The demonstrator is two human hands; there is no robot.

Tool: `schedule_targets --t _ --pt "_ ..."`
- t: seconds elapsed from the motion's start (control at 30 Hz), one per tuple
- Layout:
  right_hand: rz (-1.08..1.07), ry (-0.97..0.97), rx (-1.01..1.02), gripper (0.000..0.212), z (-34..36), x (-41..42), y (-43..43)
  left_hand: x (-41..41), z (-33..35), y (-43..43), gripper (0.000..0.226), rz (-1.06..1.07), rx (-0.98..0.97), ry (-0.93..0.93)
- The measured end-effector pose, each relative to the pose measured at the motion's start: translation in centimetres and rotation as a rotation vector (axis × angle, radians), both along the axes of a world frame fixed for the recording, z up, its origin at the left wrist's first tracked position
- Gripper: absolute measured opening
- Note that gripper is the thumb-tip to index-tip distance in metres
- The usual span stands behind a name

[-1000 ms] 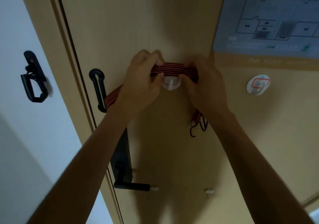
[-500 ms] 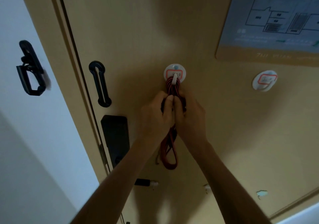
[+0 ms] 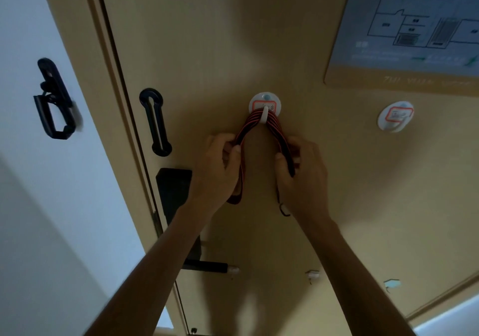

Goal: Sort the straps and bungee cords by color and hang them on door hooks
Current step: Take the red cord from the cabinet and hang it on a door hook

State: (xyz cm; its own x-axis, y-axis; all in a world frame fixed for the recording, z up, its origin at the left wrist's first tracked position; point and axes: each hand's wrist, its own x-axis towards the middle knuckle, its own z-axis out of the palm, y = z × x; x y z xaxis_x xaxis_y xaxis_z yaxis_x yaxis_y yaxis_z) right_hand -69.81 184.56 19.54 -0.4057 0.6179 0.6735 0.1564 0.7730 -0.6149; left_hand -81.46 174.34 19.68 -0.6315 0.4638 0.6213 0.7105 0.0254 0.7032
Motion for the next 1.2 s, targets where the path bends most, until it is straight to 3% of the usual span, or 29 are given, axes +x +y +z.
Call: schedule_targets --t 0.17,0.4,0.57,0.77,1.0,1.2 --pt "-0.022 -0.069 -0.069 0.036 -2.3 1.4 -0.1 0.0 -2.7 -1.4 0.015 -0.044 -0.070 -0.079" --pt "-0.058 -0.219 -0.258 0.041 -8.9 4.2 -1.2 1.2 -8.7 -4.3 0.011 -0.071 -0.383 -0.242" --pt "-0.045 -0.530 -0.486 0.037 -16.4 6.2 -3.4 3.1 -15.7 -6.7 0.006 -0.169 -0.669 -0.356" --pt "0.128 -0.956 -0.742 0.032 -25.1 7.6 -8.4 5.9 -23.6 -11.4 0.029 -0.220 -1.046 -0.585" --pt "0.318 -1.310 -0.764 0.037 -30.9 9.9 -13.1 10.2 -30.0 -18.9 0.026 -0.091 -1.146 -0.884" --pt "0.531 -1.452 -0.638 0.037 -32.5 10.6 -14.3 15.0 -31.0 -21.6 0.026 0.149 -1.038 -1.039"
